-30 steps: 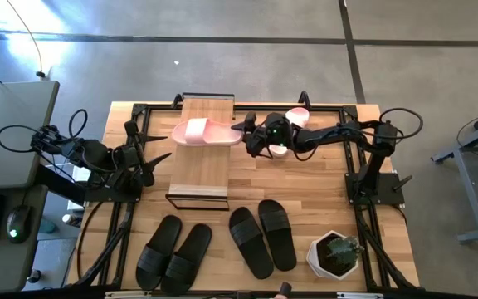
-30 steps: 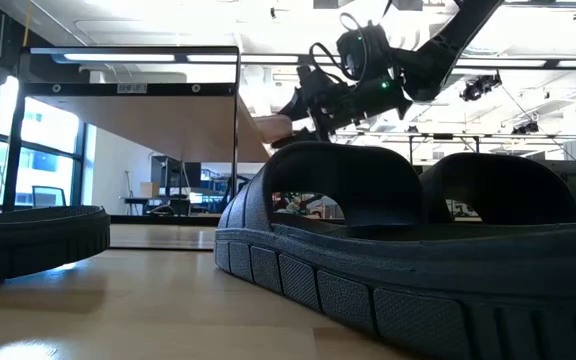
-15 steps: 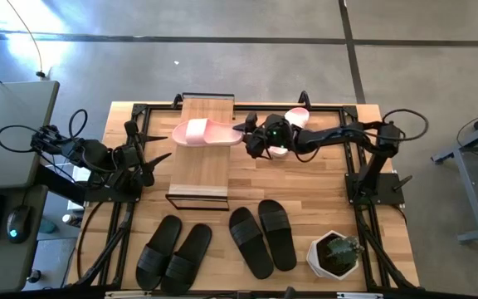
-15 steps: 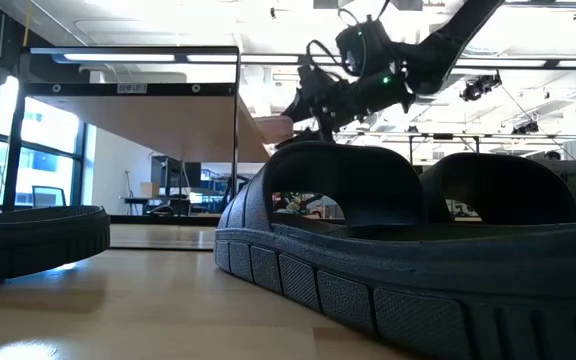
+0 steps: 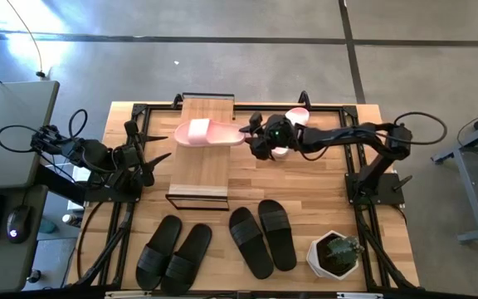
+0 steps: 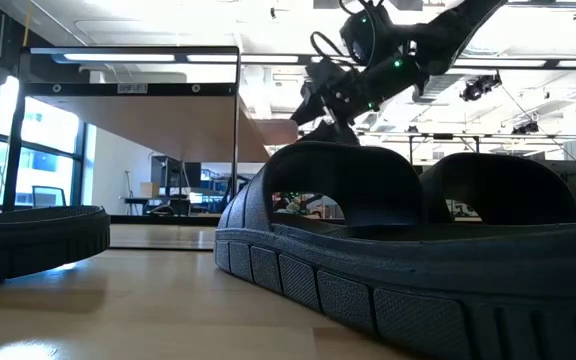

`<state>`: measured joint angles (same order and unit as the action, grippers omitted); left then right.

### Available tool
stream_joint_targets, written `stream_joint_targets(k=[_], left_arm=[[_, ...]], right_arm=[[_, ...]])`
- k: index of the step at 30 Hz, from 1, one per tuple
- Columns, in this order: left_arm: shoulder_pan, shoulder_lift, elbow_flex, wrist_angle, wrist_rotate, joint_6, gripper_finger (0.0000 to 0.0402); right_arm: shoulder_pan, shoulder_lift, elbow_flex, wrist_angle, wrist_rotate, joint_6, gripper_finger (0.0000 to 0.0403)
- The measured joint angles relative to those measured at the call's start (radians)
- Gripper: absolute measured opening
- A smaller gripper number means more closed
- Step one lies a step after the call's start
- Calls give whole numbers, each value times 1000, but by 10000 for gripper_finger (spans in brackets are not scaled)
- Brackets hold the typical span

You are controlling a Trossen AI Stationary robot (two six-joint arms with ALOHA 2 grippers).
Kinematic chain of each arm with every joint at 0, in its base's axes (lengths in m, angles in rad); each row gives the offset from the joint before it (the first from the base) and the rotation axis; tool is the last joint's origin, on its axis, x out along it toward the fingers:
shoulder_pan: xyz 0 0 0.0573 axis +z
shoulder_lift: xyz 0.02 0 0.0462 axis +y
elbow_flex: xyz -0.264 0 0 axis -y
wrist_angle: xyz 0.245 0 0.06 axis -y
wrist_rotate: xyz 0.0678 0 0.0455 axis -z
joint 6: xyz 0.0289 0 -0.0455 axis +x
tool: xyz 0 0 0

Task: Pick and place slides into the shelf
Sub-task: Put the pink slide on the shelf

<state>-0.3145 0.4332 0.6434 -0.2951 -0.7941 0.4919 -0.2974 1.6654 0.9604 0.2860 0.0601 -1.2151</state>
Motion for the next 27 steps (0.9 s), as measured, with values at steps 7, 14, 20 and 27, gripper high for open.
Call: stream_joint_targets(k=[7,14,20,27], left_arm=[[0,0,0,0,0,0,209],[0,0,0,0,0,0,209],[0,0,0,0,0,0,209],[0,0,0,0,-3,-3,209]], right_arm=[[26,-77,0,7,19,10,188],[54,-111,0,-192,147,57,188],[56,-141,0,-251,175,281,158],[6,-253,0,-311,80,674,55]])
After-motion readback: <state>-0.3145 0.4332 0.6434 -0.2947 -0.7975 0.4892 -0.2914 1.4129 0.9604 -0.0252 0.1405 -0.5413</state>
